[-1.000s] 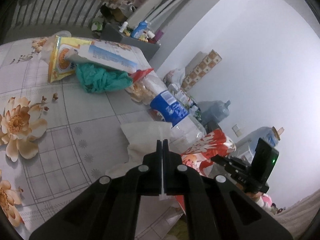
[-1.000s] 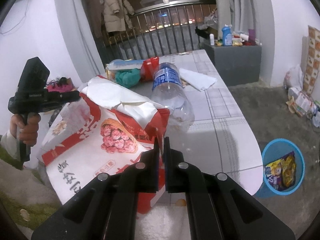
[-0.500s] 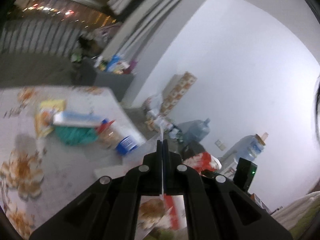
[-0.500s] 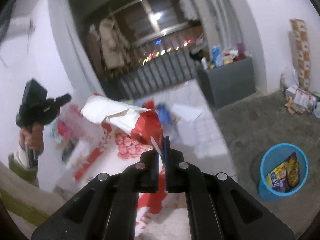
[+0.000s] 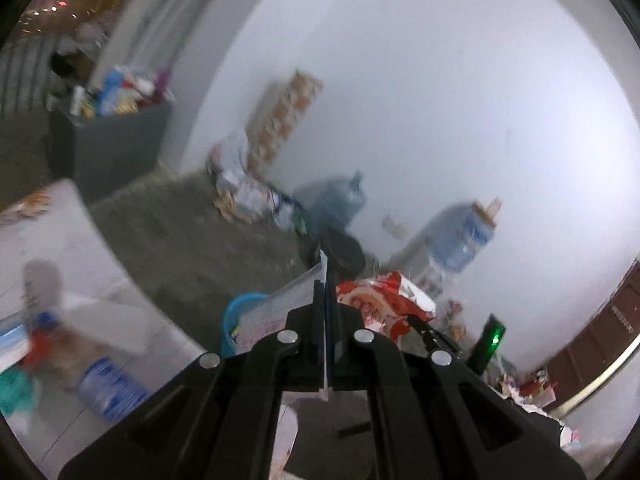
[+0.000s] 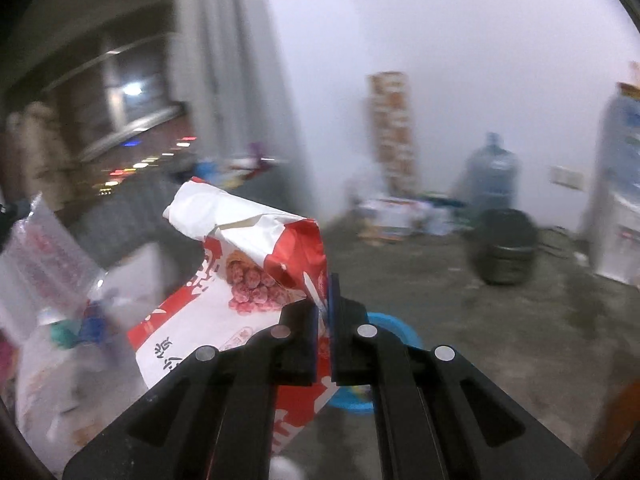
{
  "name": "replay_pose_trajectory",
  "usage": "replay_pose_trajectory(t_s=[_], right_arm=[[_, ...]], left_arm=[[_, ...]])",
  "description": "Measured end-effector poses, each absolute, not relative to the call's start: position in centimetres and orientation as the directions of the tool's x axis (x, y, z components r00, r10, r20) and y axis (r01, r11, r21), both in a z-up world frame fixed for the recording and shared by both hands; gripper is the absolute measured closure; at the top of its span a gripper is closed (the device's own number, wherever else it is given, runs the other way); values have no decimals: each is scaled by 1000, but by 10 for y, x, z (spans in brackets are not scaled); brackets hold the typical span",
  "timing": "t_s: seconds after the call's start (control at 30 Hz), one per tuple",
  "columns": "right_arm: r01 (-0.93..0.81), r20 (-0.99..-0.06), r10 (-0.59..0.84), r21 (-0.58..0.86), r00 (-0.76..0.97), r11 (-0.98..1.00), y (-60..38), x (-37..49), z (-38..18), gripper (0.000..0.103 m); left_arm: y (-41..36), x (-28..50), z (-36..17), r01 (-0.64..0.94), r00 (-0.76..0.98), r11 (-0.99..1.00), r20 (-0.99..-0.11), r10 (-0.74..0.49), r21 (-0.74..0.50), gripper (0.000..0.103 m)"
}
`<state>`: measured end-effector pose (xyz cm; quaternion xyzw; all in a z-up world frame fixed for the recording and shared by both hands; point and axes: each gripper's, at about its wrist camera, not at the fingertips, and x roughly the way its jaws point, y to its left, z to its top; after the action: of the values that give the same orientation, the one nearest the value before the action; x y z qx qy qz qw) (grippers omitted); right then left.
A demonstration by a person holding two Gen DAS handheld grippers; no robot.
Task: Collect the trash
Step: 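Carry the candy bag with the right gripper toward the blue wastebasket while the left gripper grasps a clear wrapper, then open both grippers over the blue wastebasket to drop the bag and wrapper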
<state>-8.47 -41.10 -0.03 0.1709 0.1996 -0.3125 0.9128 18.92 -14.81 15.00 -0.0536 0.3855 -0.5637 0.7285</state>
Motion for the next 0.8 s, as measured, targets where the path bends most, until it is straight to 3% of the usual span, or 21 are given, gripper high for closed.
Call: replay_pose_trajectory(t_s=[0.2,0.53,0.63,0.7,0.73,0.8], right_arm=[[764,-607,-593,38,530,644,-453,-65,-46,100],[763,-798,-440,37,411,645,-529,2,-136,99],[755,-841,-376,56,388,654,-542,27,-155,93],[739,-857,-305,123,416,663,-552,47,-176,79],[732,-864,-274,148,423,665,-557,54,-186,64],[729,-865,-234,197,443,655,-560,62,-196,58]], left_arm=[[-299,195,95,832,-32,352,-671,-741,-428,103],[-447,195,-38,825,-119,413,-833,-540,-386,103],[-473,203,-70,840,-98,427,-867,-489,-336,103],[-488,208,-90,836,-77,456,-887,-455,-306,101],[-491,212,-96,829,-74,469,-890,-449,-305,100],[-493,218,-108,806,-60,508,-895,-442,-304,87]])
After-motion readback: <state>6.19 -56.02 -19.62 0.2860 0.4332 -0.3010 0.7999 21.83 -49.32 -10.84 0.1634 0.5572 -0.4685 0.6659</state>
